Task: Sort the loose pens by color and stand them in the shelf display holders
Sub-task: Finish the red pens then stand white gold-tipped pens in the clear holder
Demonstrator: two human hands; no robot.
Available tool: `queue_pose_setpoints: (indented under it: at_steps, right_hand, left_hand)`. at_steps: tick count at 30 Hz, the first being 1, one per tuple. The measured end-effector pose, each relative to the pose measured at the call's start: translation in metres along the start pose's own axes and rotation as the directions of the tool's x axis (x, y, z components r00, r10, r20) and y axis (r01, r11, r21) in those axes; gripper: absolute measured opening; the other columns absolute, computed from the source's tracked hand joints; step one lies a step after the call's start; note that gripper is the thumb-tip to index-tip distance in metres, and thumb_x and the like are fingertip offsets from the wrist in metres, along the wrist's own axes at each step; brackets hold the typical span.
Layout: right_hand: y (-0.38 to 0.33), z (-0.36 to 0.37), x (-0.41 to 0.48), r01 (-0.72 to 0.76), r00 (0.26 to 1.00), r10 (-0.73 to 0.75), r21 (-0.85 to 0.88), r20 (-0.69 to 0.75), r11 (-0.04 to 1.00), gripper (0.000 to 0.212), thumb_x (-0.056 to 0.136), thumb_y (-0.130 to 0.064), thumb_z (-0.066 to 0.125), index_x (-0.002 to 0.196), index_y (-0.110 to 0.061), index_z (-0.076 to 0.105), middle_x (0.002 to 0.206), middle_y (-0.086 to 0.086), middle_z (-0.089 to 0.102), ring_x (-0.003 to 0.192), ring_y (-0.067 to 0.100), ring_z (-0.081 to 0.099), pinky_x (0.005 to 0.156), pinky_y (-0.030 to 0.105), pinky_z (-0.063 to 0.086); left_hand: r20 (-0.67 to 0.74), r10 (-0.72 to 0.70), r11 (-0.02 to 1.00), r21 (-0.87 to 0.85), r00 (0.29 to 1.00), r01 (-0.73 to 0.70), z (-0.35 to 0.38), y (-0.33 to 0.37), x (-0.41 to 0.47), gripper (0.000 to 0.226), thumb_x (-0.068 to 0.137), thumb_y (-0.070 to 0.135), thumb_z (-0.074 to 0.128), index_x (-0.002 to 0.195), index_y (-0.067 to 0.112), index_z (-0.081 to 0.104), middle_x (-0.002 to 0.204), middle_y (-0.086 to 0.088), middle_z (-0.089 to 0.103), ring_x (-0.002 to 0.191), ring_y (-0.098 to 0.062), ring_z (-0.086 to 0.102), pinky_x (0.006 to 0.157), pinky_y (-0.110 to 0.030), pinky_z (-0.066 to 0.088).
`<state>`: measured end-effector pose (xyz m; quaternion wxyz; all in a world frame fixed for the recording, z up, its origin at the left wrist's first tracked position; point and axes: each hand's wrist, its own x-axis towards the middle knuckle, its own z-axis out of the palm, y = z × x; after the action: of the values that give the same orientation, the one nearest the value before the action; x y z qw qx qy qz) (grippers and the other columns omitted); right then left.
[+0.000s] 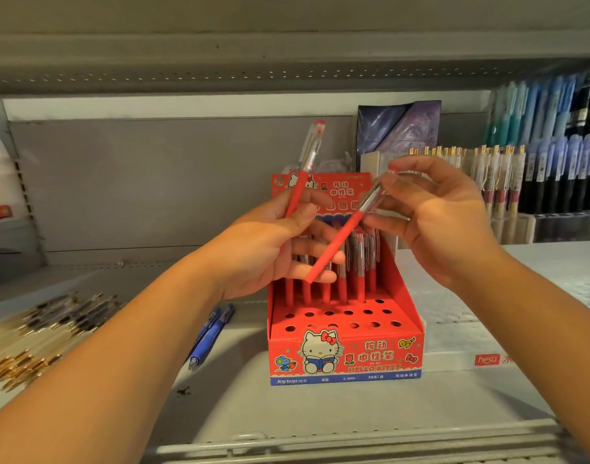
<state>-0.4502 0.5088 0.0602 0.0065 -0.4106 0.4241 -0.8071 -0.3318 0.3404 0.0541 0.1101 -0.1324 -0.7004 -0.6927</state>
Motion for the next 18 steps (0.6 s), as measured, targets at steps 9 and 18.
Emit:
queue_pose_setpoints:
  at_steps: [9, 18]
  right_hand:
    - [-0.001, -0.021, 0.007, 0.021, 0.996, -0.030, -0.097, -0.087, 0.995, 0.013, 0.092, 0.003, 0.059, 0.096, -0.008, 0.065, 0.079, 0.004, 0.073, 0.077, 0.019, 0.072, 0.059, 0.032, 0.060]
    - [0.000, -0.035, 0.010, 0.077, 0.992, -0.107, -0.377, -0.060, 0.923, 0.018, 0.090, 0.007, 0.061, 0.095, -0.008, 0.069, 0.076, -0.003, 0.072, 0.068, 0.011, 0.070, 0.055, 0.028, 0.060]
  left_hand:
    - [-0.155, 0.040, 0.999, -0.004, 0.987, -0.041, 0.001, 0.000, 0.005, 0.040, 0.085, 0.056, 0.041, 0.082, 0.016, 0.037, 0.059, 0.000, 0.038, 0.055, -0.020, 0.061, 0.048, -0.027, 0.052]
    - [-0.116, -0.003, 0.999, -0.048, 0.993, -0.003, -0.007, 0.008, 0.006, 0.031, 0.094, 0.023, 0.036, 0.068, 0.012, 0.050, 0.063, -0.001, 0.035, 0.055, -0.015, 0.032, 0.049, -0.026, 0.027]
